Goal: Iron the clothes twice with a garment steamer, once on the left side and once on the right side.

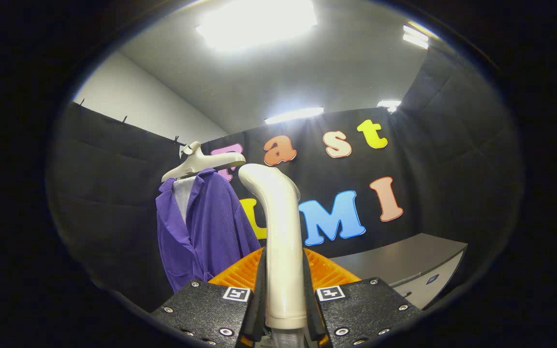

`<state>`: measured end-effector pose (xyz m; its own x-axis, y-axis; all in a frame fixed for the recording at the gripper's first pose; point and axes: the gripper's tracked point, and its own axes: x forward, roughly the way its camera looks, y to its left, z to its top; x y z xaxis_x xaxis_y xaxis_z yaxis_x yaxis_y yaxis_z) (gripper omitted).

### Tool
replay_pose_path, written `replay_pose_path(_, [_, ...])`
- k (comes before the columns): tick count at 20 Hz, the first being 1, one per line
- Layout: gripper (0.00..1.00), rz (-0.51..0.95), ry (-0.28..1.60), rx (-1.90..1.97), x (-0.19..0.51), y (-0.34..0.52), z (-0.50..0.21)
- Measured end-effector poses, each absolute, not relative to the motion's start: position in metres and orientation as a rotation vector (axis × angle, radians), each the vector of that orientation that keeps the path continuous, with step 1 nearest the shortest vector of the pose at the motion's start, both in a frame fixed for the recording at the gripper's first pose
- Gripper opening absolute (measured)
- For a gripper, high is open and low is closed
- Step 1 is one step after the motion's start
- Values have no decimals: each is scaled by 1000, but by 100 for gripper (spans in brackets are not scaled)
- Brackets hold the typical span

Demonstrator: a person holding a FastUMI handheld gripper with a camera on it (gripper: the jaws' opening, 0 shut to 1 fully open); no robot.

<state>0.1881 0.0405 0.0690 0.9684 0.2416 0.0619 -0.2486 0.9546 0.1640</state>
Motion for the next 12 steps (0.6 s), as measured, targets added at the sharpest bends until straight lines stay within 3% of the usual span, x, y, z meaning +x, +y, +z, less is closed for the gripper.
replay_pose_path(12, [35, 222, -40, 151, 83, 49, 49])
